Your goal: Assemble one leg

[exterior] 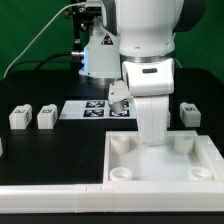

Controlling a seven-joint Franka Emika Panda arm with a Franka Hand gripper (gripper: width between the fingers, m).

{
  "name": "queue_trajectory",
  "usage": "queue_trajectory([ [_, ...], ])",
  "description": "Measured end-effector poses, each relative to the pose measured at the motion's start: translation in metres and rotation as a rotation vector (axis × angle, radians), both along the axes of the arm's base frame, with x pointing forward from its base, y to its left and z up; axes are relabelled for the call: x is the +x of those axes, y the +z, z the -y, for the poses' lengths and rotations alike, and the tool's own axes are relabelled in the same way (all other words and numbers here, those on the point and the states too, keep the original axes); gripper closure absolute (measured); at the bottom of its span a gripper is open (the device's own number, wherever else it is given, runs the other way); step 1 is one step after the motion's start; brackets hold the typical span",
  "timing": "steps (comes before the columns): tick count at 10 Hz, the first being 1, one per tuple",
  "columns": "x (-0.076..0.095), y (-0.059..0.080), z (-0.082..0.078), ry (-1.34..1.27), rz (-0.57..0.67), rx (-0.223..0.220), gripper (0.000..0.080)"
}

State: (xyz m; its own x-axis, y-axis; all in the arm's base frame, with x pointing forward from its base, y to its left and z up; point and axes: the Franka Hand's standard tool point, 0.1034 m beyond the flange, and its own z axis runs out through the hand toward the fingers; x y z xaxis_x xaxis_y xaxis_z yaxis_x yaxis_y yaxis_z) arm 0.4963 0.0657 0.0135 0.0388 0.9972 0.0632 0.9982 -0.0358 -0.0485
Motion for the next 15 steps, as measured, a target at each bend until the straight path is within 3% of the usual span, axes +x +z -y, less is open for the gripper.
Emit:
queue_trajectory([
  [2, -0.0021, -0.0024, 0.0042, 0.026, 0.020, 0.003, 0.0736],
  [3, -0.0022, -0.0024, 0.0044, 0.015, 0.018, 0.002, 0.0643],
  [4, -0.0023, -0.0024, 0.0045, 0.014, 0.018, 0.002, 0.0643],
  [5, -0.0023, -0.0025, 0.0049, 0.014, 0.018, 0.002, 0.0411],
  [6, -0.0023, -0.0025, 0.0051, 0.013, 0.018, 0.002, 0.0274],
  [7, -0.0023, -0.0025, 0.0053, 0.013, 0.017, 0.002, 0.0274],
  [8, -0.0023, -0.0025, 0.0055, 0.012, 0.017, 0.002, 0.0182],
  [13, -0.0023, -0.0025, 0.0062, 0.011, 0.017, 0.002, 0.0151],
  [15, 0.0004, 0.0069, 0.0065, -0.029, 0.026, -0.003, 0.0150],
])
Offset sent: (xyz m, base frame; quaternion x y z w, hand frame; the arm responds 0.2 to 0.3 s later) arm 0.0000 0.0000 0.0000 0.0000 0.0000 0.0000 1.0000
